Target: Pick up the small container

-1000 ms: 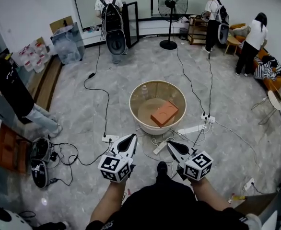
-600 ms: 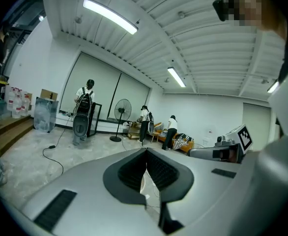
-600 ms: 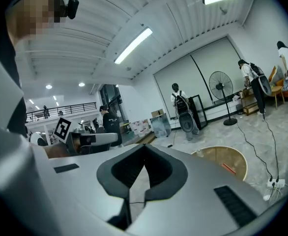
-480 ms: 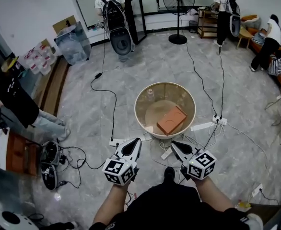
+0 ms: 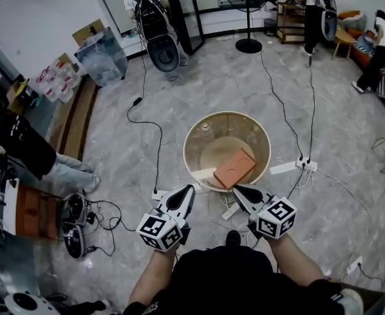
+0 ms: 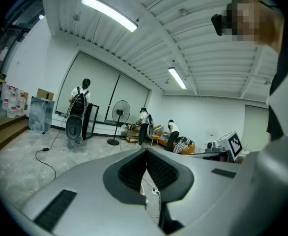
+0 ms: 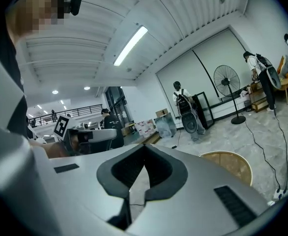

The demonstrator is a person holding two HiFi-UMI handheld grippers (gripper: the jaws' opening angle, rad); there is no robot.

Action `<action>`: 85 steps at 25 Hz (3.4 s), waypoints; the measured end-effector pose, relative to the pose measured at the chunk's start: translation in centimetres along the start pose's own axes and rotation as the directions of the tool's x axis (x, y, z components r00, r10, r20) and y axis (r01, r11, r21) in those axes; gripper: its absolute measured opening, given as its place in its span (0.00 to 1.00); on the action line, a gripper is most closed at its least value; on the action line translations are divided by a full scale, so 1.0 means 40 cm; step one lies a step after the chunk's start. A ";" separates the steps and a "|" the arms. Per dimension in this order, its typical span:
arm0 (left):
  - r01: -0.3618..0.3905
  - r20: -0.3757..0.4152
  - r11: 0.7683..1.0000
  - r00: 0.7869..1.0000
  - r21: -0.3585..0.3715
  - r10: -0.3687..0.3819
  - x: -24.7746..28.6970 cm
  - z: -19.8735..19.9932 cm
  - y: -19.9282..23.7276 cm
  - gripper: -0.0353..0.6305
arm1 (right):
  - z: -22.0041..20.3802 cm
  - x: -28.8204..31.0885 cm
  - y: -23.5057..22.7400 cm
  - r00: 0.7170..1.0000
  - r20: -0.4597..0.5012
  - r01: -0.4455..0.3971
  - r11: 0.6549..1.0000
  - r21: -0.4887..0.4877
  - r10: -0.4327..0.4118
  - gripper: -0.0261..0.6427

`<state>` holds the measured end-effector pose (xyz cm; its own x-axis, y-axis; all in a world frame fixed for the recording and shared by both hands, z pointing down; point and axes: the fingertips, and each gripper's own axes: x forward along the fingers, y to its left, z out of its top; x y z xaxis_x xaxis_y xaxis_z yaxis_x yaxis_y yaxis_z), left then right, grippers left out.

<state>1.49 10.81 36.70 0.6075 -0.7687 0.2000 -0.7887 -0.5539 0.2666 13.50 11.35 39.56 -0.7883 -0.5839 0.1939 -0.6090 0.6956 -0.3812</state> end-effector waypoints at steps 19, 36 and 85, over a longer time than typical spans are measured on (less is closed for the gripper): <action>-0.006 0.038 1.000 0.999 0.008 0.006 0.126 0.060 0.216 0.08 | 0.029 0.169 -0.109 0.999 -0.007 0.038 0.999 0.035 -0.037 0.06; 0.067 -0.065 0.987 0.996 0.145 -0.058 0.177 0.180 0.905 0.08 | 0.100 0.810 -0.084 0.982 -0.101 0.163 0.985 0.054 -0.157 0.06; 0.282 -0.280 0.948 0.931 0.146 -0.234 0.907 0.125 0.749 0.08 | 0.188 0.615 -0.667 0.925 -0.021 0.375 0.902 0.215 -0.380 0.06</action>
<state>-0.58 -35.27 47.24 0.7765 -0.4966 0.3878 -0.5901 -0.7889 0.1714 11.01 -24.72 47.72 -0.4995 -0.7955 0.3430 -0.8260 0.3180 -0.4654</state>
